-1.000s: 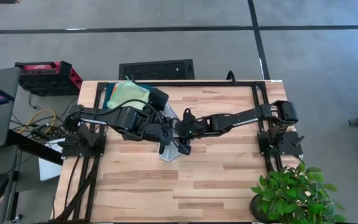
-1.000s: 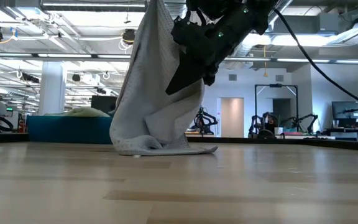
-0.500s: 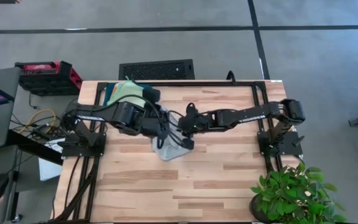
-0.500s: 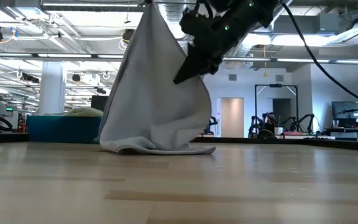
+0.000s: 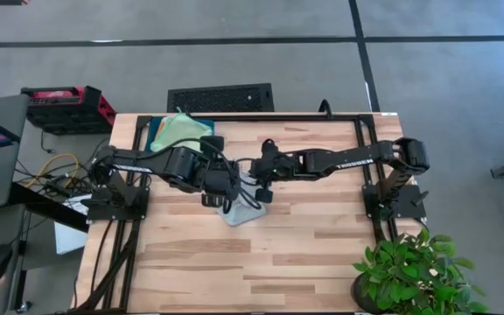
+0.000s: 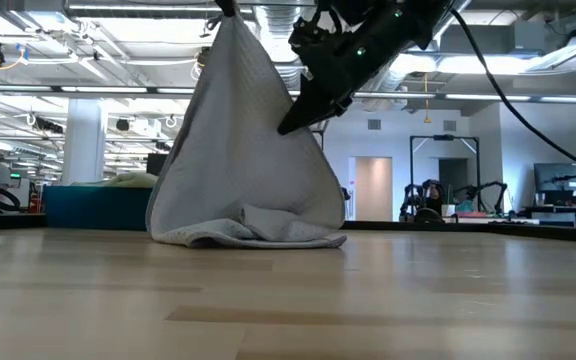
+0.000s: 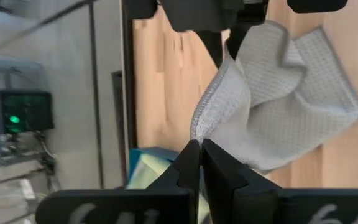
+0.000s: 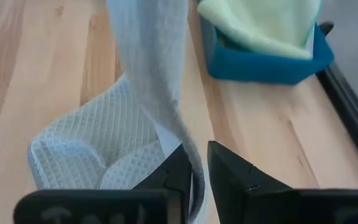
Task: Fold microfiber towels
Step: Fold the gray towel
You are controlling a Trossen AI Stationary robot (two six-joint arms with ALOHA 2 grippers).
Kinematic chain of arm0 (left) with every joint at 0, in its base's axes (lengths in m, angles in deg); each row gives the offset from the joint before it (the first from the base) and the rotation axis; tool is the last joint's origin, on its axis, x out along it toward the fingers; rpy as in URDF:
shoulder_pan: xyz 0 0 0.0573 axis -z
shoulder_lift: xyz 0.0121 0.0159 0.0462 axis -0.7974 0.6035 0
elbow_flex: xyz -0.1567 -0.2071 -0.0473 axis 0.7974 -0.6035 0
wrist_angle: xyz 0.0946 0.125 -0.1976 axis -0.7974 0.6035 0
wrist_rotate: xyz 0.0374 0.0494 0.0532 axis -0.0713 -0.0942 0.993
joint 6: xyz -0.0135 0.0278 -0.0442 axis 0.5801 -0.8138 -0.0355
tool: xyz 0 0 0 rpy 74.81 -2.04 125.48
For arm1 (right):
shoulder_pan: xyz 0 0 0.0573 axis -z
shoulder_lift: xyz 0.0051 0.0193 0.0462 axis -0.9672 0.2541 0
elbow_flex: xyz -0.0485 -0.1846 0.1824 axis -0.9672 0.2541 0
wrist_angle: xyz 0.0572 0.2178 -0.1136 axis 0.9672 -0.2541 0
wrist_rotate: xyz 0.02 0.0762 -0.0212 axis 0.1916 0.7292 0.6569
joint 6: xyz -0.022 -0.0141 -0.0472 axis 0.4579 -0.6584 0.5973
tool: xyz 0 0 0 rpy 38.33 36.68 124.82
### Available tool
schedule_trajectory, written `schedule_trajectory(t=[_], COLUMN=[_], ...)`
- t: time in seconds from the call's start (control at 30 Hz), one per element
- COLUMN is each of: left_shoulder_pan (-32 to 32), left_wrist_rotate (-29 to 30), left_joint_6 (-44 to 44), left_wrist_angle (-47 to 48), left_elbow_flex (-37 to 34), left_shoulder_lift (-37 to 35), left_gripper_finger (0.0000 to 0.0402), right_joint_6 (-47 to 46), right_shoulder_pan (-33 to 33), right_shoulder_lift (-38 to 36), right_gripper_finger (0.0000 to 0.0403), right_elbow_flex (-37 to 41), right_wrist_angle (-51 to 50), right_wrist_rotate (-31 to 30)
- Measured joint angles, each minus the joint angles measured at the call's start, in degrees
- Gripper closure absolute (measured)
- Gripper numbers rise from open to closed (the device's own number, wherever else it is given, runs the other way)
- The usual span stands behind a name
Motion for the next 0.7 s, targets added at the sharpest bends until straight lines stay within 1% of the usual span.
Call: schedule_trajectory(t=[0.13,0.3,0.43,0.5,0.7], left_shoulder_pan=[-0.02,-0.18,-0.2,-0.2,0.68], left_wrist_rotate=[-0.86,-2.43,-1.92,-1.92,-0.36], left_joint_6=[3.14,4.98,5.82,6.03,7.23], left_wrist_angle=[0.47,0.73,0.71,0.86,0.79], left_elbow_flex=[-2.2,-7.07,-8.23,-7.75,-6.79], left_shoulder_lift=[0.09,0.23,-0.04,-0.33,-4.25], left_gripper_finger=[0.0401,0.0401,0.0401,0.0401,0.0401], right_joint_6=[1.43,1.47,1.44,1.38,1.31], right_shoulder_pan=[0.0,0.09,0.09,0.02,-0.86], right_shoulder_lift=[-0.07,-0.17,-2.53,-4.45,-9.66], right_gripper_finger=[0.0328,0.0328,0.0328,0.0328,0.0328], right_elbow_flex=[-0.07,-0.11,-0.31,-0.26,-0.26], right_wrist_angle=[2.54,3.43,0.85,-2.42,-9.3], right_wrist_rotate=[0.08,0.14,0.16,0.12,-0.13])
